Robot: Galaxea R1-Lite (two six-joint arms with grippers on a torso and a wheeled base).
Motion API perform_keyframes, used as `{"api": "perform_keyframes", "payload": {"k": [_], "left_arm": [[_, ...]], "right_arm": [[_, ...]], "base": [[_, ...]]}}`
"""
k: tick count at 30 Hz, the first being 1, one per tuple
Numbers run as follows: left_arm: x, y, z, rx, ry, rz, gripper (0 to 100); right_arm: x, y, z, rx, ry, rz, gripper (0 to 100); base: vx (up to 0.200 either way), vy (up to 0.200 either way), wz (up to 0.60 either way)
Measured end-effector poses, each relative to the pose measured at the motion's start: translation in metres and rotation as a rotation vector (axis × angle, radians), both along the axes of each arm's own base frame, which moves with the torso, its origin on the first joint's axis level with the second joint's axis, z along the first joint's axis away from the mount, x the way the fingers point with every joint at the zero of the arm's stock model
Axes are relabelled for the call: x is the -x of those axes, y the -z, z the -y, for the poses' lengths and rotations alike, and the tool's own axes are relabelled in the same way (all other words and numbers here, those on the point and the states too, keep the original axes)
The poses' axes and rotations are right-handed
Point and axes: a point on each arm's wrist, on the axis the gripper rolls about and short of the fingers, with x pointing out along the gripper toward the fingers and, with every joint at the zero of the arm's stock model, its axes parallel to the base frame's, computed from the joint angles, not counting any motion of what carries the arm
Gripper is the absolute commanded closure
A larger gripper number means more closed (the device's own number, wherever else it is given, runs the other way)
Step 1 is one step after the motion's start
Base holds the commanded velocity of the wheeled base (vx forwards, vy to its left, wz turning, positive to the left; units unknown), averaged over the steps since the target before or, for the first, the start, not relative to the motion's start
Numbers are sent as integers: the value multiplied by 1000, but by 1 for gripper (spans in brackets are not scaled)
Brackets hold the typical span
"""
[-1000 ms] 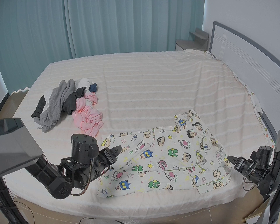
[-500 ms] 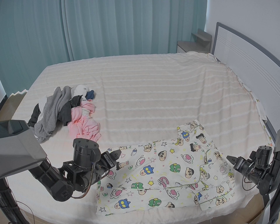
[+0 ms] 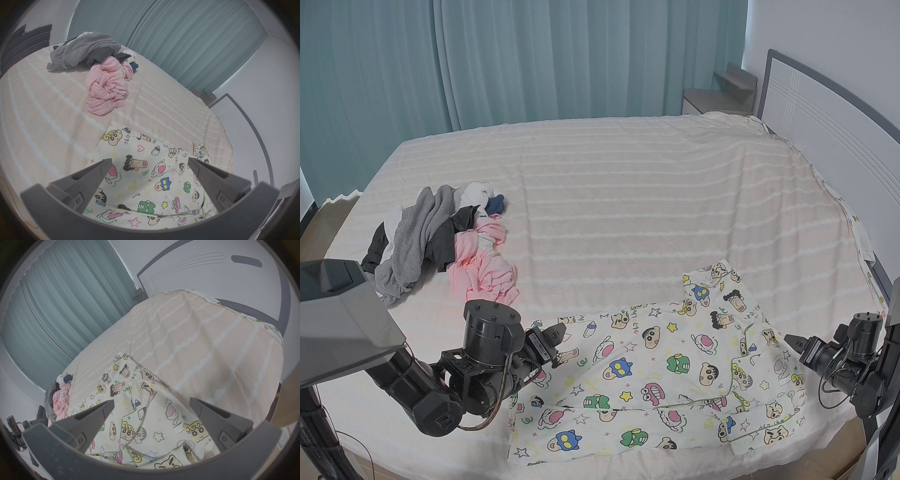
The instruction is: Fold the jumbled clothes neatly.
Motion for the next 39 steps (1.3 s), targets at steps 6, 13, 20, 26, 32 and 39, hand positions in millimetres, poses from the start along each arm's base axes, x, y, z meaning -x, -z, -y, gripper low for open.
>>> {"api": "perform_keyframes", "payload": {"k": [6, 13, 20, 26, 32, 39], "left_arm": [[0, 0, 1, 0, 4, 0, 0], [-2, 1, 2, -2, 2, -1, 0], [-14, 2, -18, -66, -28, 11, 0], [-24, -3, -50, -186, 52, 26, 0], [-29, -5, -97, -315, 208, 13, 0], [-44, 2, -142, -344, 273, -26, 0]], "right_arm": [[0, 0, 0, 0, 0, 0, 0], [-1, 0, 0, 0, 1, 1, 0], [-1, 0, 0, -9, -15, 5, 0], [-1, 0, -1, -10, -25, 6, 0], [0, -1, -1, -6, -33, 4, 0], [3, -6, -7, 4, -59, 20, 0]], "base": [[0, -200, 0], [0, -57, 0], [0, 0, 0], [0, 0, 0], [0, 0, 0], [0, 0, 0]]}}
